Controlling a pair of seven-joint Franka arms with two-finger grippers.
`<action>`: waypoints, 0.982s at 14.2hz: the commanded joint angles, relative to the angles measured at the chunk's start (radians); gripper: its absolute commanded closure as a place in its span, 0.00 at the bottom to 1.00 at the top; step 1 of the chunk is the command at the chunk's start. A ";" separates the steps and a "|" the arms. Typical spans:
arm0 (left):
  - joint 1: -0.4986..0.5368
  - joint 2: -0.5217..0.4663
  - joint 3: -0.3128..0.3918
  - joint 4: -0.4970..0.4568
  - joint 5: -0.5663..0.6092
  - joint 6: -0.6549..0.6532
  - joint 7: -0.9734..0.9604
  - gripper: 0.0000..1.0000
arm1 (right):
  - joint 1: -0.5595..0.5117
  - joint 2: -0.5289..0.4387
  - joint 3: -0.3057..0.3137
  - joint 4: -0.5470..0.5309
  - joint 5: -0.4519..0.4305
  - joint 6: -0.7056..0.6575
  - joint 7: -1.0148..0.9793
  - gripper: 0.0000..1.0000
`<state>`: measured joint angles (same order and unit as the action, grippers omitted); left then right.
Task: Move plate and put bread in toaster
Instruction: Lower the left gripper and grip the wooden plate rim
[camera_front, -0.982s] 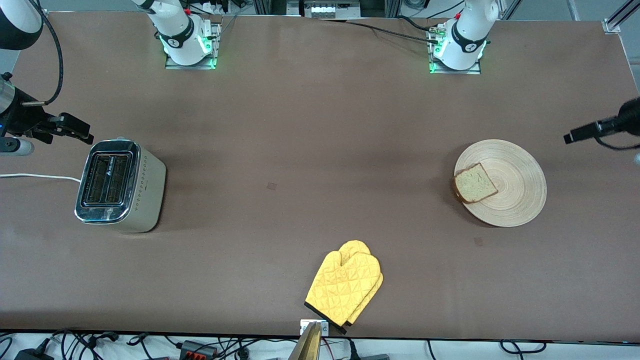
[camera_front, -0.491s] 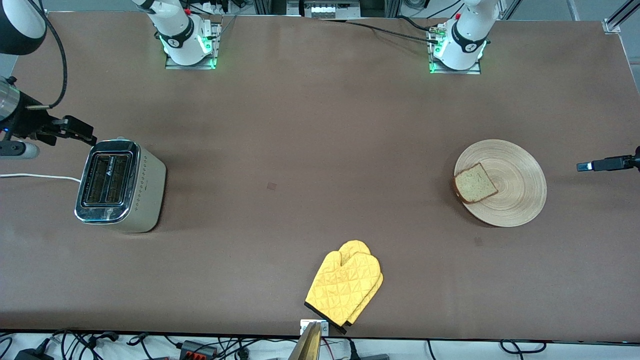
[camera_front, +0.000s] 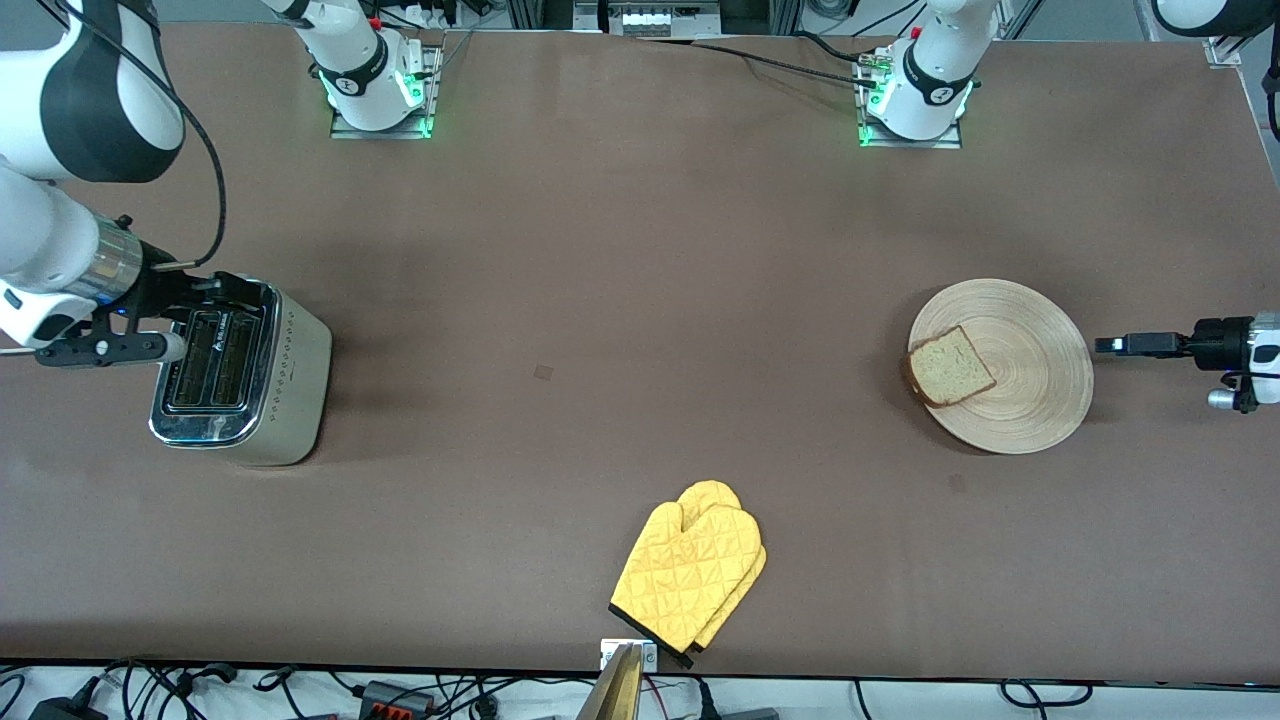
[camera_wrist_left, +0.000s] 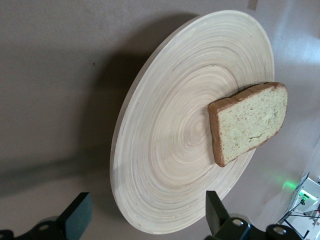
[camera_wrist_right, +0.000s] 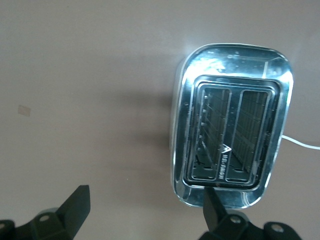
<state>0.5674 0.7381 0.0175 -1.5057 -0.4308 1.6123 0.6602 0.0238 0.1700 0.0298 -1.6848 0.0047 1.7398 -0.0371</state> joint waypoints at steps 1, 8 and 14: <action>0.011 0.032 -0.007 0.010 -0.003 -0.012 0.022 0.00 | 0.008 0.005 -0.005 0.027 0.014 0.000 0.003 0.00; 0.012 0.096 -0.013 0.002 -0.065 -0.011 0.029 0.21 | 0.073 -0.007 -0.005 0.027 0.001 0.057 0.143 0.00; 0.017 0.095 -0.016 0.012 -0.068 -0.026 0.021 0.47 | 0.073 -0.029 -0.005 -0.001 0.004 0.060 0.151 0.00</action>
<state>0.5713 0.8349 0.0103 -1.5070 -0.4783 1.6090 0.6673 0.0925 0.1610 0.0287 -1.6677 0.0048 1.7936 0.0988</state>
